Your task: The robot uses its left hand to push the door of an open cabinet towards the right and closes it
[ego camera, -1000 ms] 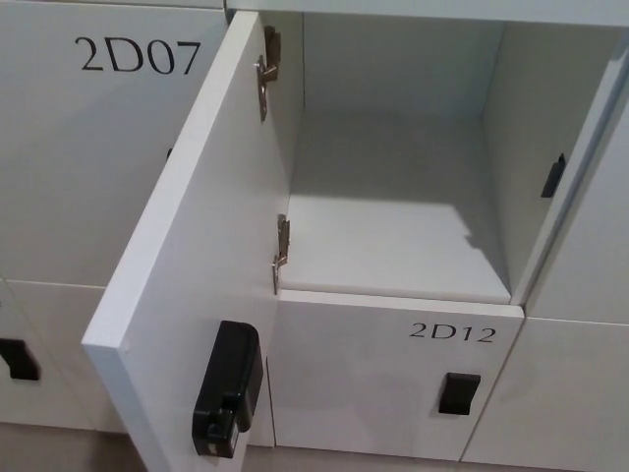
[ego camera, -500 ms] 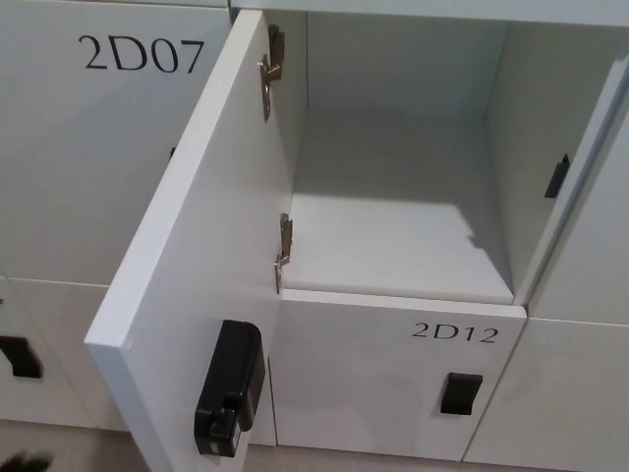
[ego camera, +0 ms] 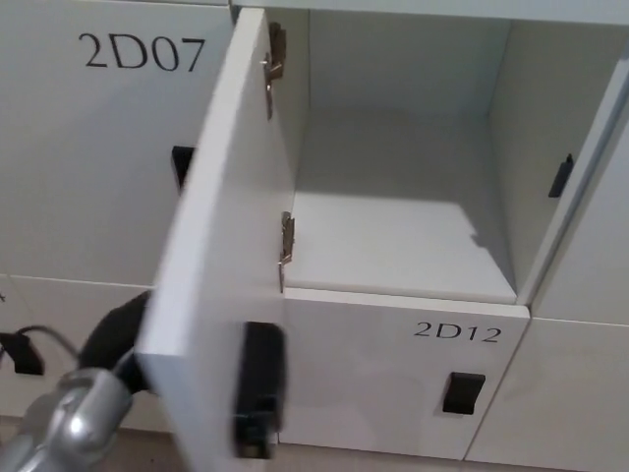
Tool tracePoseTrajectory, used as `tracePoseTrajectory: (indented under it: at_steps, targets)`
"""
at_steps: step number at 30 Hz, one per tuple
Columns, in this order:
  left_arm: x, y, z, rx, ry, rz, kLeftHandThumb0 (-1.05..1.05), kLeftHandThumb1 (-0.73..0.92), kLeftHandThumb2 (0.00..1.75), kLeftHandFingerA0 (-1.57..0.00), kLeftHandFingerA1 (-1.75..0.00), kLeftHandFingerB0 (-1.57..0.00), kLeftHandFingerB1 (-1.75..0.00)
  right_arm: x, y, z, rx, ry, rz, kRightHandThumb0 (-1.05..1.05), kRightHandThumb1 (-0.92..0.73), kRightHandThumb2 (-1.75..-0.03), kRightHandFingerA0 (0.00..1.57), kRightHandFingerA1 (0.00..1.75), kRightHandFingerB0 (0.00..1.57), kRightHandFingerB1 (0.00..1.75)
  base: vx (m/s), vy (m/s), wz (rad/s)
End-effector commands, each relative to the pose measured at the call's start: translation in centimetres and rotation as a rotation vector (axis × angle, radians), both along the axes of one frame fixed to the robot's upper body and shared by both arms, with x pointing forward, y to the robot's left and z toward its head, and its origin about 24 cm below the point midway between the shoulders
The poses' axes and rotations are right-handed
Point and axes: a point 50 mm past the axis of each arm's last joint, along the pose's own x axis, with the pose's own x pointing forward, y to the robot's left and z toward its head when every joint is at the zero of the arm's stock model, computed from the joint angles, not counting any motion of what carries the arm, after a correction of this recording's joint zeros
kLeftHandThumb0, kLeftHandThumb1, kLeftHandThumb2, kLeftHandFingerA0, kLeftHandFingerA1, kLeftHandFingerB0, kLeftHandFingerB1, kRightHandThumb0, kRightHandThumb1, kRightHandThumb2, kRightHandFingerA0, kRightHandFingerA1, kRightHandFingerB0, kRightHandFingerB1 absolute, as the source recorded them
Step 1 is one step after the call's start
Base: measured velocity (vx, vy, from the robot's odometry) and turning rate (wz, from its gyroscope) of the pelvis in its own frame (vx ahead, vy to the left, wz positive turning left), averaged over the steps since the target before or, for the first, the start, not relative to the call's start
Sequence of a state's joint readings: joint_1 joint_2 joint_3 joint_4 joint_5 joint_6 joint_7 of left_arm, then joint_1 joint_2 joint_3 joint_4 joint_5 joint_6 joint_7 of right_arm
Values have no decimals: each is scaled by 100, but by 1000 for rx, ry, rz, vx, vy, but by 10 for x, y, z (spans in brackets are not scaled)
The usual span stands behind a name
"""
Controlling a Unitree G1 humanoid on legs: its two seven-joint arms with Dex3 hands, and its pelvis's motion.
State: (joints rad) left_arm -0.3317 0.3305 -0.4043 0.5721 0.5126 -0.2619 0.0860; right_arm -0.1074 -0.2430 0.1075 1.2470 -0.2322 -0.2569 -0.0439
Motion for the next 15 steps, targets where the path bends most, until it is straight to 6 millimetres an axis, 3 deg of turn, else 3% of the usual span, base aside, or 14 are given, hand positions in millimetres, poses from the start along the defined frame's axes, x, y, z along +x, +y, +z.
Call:
tracePoseTrajectory:
  at_steps: [1, 5, 7, 8, 10, 12, 13, 15]
  targets:
    - [12, -55, 15, 118, -8, -153, -71, 92, 70, -20, -33, -20, -28, 4, -8, 5, -15, -16, 2, -55, -89, -66, 33, 37, 26, 31, 0, 0, 0]
    - [12, -79, 18, 139, -19, -219, -71, 92, 71, -19, -32, -18, -28, 2, -11, 5, -19, -10, -6, -56, -89, -66, 33, 36, 25, 31, 0, 0, 0]
    - [10, -110, 26, 144, -55, -301, -73, 92, 69, -22, -31, -18, -27, 3, -9, 5, -17, -19, -7, -54, -89, -66, 34, 37, 27, 32, 0, 0, 0]
    - [6, -144, 40, 157, -104, -396, -34, 56, 112, -1, -47, -1, -46, 5, -8, 5, -19, -18, -2, -55, -89, -66, 34, 36, 27, 31, 0, 0, 0]
    - [1, -170, 52, 176, -147, -471, -34, 56, 112, -1, -47, -1, -46, 6, -7, 5, -23, -13, 4, -55, -89, -66, 34, 36, 27, 31, 0, 0, 0]
    - [0, -175, 55, 183, -156, -483, -34, 56, 112, -1, -47, -1, -46, 6, -6, 5, -23, -13, 6, -55, -89, -66, 34, 36, 27, 31, 0, 0, 0]
    - [-4, -205, 67, 172, -199, -542, -77, 92, 72, -20, -31, -16, -27, 9, -4, 5, -18, -22, 10, -55, -91, -67, 33, 37, 24, 31, 0, 0, 0]
    - [-20, -254, 87, 146, -271, -659, -80, 91, 74, -21, -31, -15, -27, 14, -2, 7, -12, -36, 19, -56, -91, -67, 31, 37, 24, 31, 0, 0, 0]
